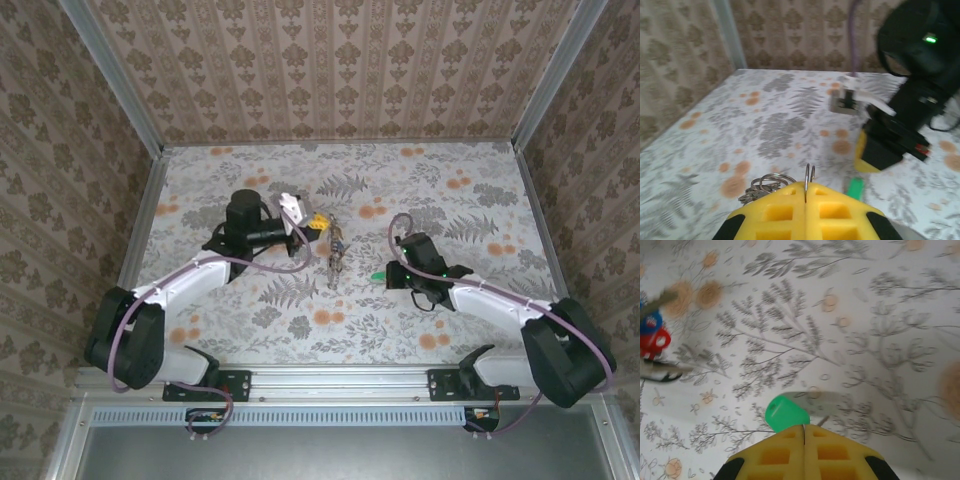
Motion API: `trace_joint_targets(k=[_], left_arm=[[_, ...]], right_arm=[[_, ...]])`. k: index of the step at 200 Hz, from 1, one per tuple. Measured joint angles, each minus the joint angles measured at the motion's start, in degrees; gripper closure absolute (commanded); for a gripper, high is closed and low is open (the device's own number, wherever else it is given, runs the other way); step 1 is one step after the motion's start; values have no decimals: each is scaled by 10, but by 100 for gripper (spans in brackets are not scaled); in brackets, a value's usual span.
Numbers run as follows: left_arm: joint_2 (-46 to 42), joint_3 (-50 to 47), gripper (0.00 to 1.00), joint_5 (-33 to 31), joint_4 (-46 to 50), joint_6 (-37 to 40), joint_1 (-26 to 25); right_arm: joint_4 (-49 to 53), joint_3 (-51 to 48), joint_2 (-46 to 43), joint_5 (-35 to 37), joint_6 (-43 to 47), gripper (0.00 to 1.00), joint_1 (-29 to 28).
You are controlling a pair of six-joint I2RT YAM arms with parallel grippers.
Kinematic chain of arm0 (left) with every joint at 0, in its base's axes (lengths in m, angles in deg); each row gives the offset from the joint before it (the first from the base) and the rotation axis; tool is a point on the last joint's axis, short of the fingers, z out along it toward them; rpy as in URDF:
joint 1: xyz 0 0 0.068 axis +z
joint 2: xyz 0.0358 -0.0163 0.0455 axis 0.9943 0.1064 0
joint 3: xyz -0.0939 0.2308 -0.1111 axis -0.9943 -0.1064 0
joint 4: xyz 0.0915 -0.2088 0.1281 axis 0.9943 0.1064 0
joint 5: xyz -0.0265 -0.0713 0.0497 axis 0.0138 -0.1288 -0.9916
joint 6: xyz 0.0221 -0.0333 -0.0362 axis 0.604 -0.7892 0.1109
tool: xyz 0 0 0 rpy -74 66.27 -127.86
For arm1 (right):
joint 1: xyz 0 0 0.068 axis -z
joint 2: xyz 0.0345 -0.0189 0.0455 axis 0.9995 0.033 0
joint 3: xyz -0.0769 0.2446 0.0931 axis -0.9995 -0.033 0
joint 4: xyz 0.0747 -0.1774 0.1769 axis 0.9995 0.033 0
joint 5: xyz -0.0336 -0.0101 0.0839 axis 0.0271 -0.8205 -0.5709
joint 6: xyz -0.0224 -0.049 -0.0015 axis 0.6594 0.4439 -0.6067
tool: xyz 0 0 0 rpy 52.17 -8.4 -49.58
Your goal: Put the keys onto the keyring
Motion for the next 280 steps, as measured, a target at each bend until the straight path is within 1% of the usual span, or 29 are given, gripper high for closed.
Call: trace_joint_targets(k=[26, 44, 74, 101, 144, 204, 217, 258, 269, 280], left_arm=[[0, -3, 100, 2, 19, 8, -43], [-1, -17, 100, 3, 23, 8, -67], [-1, -42, 100, 1, 23, 5, -95], [-1, -49, 100, -3, 22, 2, -113], [-1, -50, 100, -8, 13, -1, -117], [-1, -50, 100, -10, 7, -7, -117], [-1, -50, 100, -11, 5, -9, -117], [0, -50, 100, -14, 4, -10, -117], [2, -50, 100, -14, 4, -10, -117], [3, -50, 100, -14, 4, -10, -117]], right_arm=[[33, -9, -16, -12, -5, 100, 37], [52, -14, -16, -27, -8, 98, 53], [67, -15, -13, -52, -7, 93, 64], [67, -15, -1, -67, -7, 91, 67], [81, -15, 8, -76, -7, 84, 68], [101, -15, 8, -87, -7, 79, 68], [107, -15, 8, -88, -7, 80, 68], [112, -15, 8, -88, -2, 87, 68], [111, -15, 8, -88, 0, 87, 68], [111, -15, 8, -88, 0, 84, 68]])
